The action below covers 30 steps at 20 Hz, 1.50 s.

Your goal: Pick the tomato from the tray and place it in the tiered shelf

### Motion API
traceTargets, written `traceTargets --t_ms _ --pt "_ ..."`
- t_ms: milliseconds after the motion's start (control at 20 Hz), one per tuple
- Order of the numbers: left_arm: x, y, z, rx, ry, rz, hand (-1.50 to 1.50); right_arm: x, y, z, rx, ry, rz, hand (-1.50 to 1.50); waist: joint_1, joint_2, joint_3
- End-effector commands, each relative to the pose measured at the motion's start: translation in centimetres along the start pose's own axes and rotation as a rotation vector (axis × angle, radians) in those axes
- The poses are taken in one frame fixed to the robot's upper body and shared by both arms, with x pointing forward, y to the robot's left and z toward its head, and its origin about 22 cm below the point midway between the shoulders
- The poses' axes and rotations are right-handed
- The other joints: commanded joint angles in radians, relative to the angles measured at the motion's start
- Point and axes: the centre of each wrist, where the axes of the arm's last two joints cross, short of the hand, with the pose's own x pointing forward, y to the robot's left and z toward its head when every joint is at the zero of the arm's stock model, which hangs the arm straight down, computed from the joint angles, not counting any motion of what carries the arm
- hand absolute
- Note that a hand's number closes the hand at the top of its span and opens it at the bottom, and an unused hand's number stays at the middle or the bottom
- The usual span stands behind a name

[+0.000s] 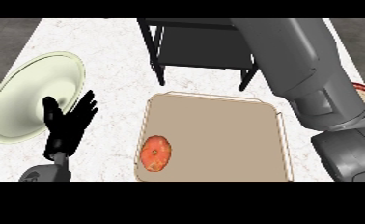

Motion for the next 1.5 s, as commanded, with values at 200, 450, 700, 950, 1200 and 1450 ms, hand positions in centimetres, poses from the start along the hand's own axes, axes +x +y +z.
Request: traceTargets --t_ms 200,450,700,950,1200,1450 --pt "0.8 -0.3 -0.2 0.005 -0.002 0.010 0.00 0.5 0.1 -0.5 0.026 -0.017 0.016 1.50 -0.002 -0.002 0.000" --pt "0.3 0.0 -0.8 0.013 -0.019 0.001 0.00 0.2 -1.6 -0.8 -0.054 0.035 -0.156 1.50 -0.013 -0.001 0.000" --pt "0.0 0.2 0.5 0.018 -0.013 -0.019 0.00 0.3 -1.9 -0.9 -0.101 0.092 -0.299 -1.50 -0.004 -0.004 0.000" --pt "-1.6 0.8 0.3 0.010 0.009 -0.005 0.00 -1.3 -2.1 -0.9 -0.148 0.104 -0.507 -1.50 -0.008 -0.002 0.000" --pt "-0.6 1.5 0.7 0.011 0.020 -0.014 0.00 -1.0 -3.9 -0.9 -0.198 0.117 -0.686 -1.50 -0.009 -0.006 0.001" --pt "-1.1 -0.4 0.2 0.021 0.008 0.009 0.00 -3.2 -8.2 -2.1 -0.393 0.165 -0.652 -1.50 -0.019 -0.007 0.000"
